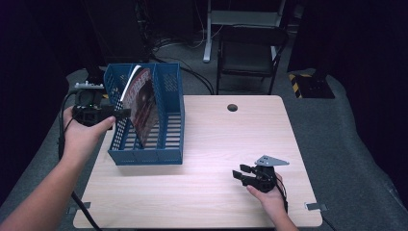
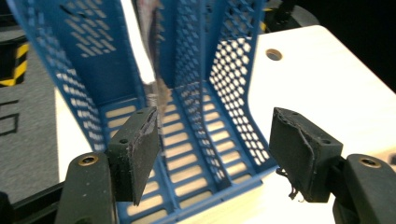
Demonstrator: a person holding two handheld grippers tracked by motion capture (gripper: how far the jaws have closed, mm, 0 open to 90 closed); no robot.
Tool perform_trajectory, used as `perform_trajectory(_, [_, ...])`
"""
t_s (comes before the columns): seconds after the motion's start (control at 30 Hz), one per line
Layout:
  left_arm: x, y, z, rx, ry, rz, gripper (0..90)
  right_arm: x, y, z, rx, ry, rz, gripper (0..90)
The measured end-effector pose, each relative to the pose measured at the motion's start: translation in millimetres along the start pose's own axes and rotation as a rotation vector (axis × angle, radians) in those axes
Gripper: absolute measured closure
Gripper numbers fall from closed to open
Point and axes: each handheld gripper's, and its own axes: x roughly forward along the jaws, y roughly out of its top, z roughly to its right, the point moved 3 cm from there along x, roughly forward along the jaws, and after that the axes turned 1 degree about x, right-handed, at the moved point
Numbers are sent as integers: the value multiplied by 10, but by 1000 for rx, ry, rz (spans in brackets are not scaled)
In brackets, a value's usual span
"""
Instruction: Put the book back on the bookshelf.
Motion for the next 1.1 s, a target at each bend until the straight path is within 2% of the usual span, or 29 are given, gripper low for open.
perform_trajectory(0.17, [6,-87,233,63,-55,-22,335,1,1,-2,-1,-4,4,527])
perform_trajectory(0.27, [26,-134,389,98,-102,-38,335,7,1,-8,3,-3,3,527])
perform_trajectory(0.53, [188,-303,744,179,-199,-69,335,3,-1,-5,1,-4,4,526])
perform_trajectory(0.7, [265,-384,865,215,-227,-72,337,-7,0,0,4,-5,8,525])
perform_trajectory(0.8, [317,-443,918,213,-237,-76,337,-13,1,0,5,-2,8,526])
perform_trajectory(0.83, [330,-464,931,211,-252,-83,337,-14,1,0,4,-1,8,526])
perform_trajectory(1.03, [460,-674,1051,215,-263,-67,339,-19,2,-3,5,1,8,525])
perform_trajectory(1.1, [509,-753,1078,239,-255,-71,343,-20,2,-8,9,0,7,526])
